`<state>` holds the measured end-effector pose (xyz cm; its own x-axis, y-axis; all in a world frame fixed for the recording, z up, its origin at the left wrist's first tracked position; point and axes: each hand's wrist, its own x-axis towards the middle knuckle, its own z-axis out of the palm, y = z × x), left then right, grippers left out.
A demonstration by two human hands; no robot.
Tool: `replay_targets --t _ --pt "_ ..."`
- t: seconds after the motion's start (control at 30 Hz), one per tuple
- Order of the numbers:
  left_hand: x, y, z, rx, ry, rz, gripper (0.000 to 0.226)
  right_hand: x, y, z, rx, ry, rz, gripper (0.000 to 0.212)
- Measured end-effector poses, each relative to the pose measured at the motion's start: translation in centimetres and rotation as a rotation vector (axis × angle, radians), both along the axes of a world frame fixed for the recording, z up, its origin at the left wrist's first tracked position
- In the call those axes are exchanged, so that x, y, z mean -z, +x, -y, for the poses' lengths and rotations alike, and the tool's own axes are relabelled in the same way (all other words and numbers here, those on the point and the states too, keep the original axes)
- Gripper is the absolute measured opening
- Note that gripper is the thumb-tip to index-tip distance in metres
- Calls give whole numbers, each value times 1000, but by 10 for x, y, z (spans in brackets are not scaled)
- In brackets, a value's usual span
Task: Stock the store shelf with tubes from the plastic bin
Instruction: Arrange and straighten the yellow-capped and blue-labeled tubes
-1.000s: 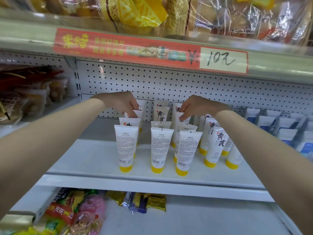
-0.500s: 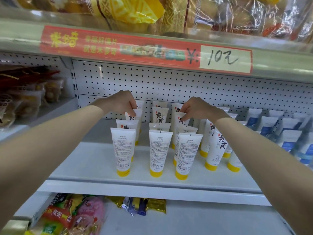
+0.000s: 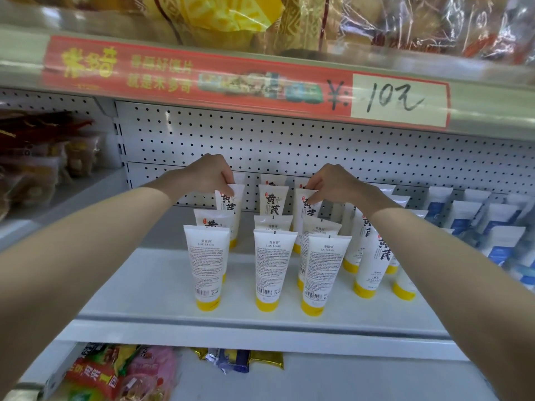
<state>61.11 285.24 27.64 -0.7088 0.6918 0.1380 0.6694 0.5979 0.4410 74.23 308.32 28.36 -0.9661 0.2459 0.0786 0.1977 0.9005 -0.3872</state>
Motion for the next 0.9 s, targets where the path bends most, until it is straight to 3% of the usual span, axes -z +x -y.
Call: replay_targets --t 0.67,0.9 --pt "3 -10 -5 22 8 1 15 0 -1 -4 8 2 -6 29" --pt "3 -15 -5 58 -43 51 22 2 -7 -8 11 10 68 37"
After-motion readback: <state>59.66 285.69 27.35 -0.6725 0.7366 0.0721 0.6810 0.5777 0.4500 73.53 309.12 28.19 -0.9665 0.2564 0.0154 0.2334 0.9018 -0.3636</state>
